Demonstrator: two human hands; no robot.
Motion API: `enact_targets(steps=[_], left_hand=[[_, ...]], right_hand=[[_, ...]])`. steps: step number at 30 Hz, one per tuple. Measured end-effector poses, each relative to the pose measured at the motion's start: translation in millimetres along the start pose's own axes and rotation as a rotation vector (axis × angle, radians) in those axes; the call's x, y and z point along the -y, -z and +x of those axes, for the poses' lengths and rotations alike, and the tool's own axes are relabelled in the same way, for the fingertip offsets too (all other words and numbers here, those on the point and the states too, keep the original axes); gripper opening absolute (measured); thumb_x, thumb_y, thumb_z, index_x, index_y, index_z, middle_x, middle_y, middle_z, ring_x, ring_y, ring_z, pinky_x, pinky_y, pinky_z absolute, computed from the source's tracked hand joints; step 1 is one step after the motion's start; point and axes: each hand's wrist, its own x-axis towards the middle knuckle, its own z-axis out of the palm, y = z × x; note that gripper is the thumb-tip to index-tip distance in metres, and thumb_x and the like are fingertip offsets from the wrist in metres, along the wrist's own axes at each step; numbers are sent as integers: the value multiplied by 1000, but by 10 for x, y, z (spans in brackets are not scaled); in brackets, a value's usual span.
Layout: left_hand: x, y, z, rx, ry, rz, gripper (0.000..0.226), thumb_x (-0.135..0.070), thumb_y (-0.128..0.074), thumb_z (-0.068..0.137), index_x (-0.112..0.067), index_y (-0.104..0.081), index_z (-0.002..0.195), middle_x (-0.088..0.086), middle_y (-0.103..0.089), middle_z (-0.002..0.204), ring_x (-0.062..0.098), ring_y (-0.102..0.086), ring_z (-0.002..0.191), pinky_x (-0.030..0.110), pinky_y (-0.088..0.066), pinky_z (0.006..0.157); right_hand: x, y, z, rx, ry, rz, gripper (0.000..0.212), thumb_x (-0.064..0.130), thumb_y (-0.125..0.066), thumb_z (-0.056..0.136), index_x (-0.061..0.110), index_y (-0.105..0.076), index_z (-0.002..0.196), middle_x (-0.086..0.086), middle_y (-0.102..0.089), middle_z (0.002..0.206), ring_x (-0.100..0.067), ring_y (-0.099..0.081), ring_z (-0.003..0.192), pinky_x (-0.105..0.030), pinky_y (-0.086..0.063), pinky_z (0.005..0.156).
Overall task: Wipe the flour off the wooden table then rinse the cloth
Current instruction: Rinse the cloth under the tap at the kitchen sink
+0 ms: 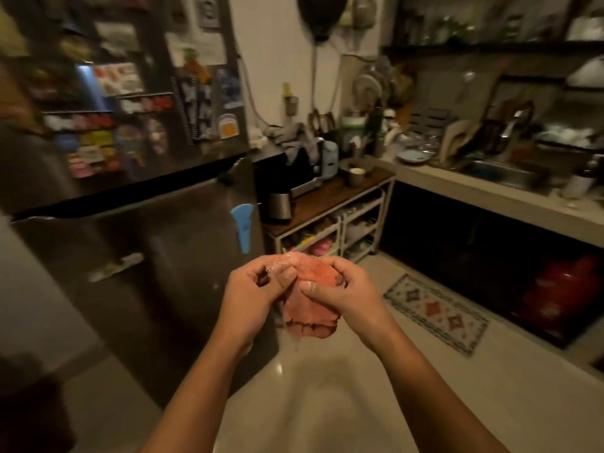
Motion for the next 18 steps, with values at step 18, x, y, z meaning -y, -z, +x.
enact_targets(steps=[18], left_hand=[[756, -1961, 3121, 421, -27, -47, 12, -24, -74, 85, -24, -75, 98, 3, -77, 93, 26, -73, 91, 51, -60, 79]], right_hand=[[-697, 2132, 1669, -541, -79, -272, 8, 27, -75, 88, 30, -73, 95, 5, -72, 95, -13, -67, 89, -35, -57, 77]])
